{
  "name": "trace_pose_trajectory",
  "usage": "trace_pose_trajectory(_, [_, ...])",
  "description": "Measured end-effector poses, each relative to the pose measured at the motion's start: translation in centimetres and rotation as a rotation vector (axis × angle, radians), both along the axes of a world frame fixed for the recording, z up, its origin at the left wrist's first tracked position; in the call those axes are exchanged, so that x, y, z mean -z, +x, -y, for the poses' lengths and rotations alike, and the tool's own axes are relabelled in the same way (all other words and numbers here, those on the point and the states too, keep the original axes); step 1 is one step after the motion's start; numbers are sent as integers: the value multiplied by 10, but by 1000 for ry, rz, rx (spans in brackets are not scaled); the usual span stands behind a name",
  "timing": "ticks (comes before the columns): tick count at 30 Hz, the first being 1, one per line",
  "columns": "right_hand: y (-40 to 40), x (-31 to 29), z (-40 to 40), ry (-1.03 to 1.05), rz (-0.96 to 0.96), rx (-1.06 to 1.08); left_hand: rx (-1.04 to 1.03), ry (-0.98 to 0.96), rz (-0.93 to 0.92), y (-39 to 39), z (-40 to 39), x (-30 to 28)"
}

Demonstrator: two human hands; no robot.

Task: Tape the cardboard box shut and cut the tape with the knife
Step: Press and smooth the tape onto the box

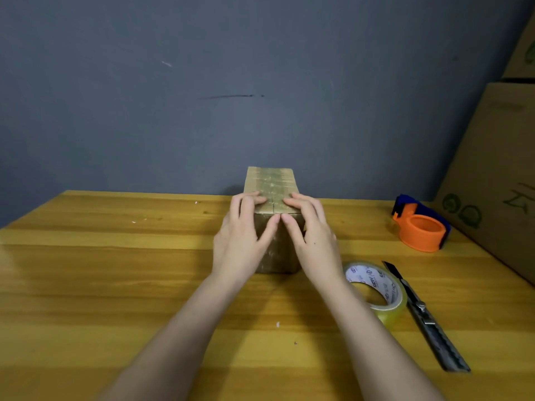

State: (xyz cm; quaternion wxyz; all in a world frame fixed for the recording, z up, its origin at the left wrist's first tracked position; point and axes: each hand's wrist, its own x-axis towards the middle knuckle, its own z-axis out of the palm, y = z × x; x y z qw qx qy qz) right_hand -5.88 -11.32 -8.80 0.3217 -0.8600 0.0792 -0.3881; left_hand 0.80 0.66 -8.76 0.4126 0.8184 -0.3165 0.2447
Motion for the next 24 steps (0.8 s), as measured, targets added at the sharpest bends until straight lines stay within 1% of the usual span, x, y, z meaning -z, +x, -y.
trace_pose_trajectory(8, [-10, -3, 15, -127, -148, -112, 81, 93, 60, 8, -10, 3])
trace_pose_trajectory(14, [-14, -4, 12, -193, -216, -107, 126, 104, 39, 7, -13, 3])
trace_pose_trajectory(19, [-16, -5, 9, -206, -311, -111, 169, 173, -5, 5, -17, -1])
trace_pose_trajectory(21, [-18, -7, 7, -183, -315, -116, 192, 204, -45, 4, -20, -5])
trace_pose_trajectory(24, [-18, -6, 0, -133, -288, -89, 253, 185, -135, 2, -23, -12])
